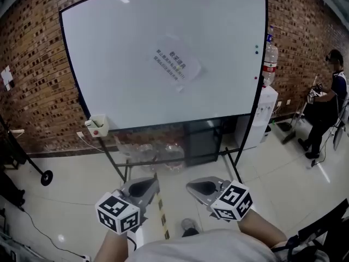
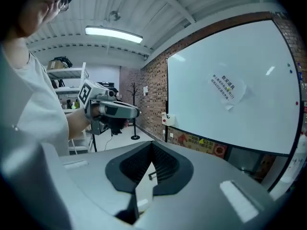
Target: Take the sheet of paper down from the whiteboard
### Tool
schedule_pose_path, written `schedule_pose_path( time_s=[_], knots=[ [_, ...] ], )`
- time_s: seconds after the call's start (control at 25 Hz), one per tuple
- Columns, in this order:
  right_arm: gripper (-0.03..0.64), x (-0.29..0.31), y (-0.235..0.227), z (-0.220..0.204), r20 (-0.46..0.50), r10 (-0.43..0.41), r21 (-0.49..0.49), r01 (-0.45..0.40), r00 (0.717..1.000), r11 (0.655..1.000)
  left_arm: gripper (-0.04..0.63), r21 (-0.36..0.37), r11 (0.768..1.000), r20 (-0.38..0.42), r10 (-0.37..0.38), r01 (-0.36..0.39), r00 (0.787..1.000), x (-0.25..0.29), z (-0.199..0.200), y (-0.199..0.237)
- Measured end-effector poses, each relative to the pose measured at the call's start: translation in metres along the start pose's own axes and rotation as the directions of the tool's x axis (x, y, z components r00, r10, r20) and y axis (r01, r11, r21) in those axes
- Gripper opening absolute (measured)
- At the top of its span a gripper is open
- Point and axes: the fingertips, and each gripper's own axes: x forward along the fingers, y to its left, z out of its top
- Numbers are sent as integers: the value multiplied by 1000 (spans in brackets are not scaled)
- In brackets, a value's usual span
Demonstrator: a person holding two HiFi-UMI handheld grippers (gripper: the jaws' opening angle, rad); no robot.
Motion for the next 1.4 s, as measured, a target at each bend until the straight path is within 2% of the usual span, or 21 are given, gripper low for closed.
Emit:
schedule_pose_path(
  time_s=[0.12, 0.36, 0.48, 0.68, 0.92, 1.12, 1.4],
  knots=[
    [0, 32, -76, 16, 28, 21, 25, -22, 999, 999, 2, 6, 1000, -9, 22, -22, 1000, 58, 21, 57],
    [0, 124, -287, 53, 37, 15, -13, -15, 999, 1000, 2, 10, 997, -9, 71, -71, 997, 217, 73, 209],
    [0, 155, -356, 76, 67, 18, -39, -16, 998, 999, 2, 24, 997, 17, 79, -80, 997, 266, 95, 259],
    [0, 184, -407, 95, 106, 1, -72, 6, 994, 997, 2, 11, 997, 40, 78, -79, 996, 299, 101, 305],
    [0, 209, -447, 110, 115, -56, -85, 66, 992, 994, 2, 40, 998, 44, 50, -51, 998, 321, 111, 345],
    [0, 224, -474, 145, 166, -99, -128, 121, 981, 984, 2, 48, 999, 69, 14, -17, 998, 340, 133, 385],
    [0, 248, -526, 184, 228, -184, -124, 216, 956, 968, 2, 70, 996, 79, -67, 62, 995, 371, 154, 429]
  ],
)
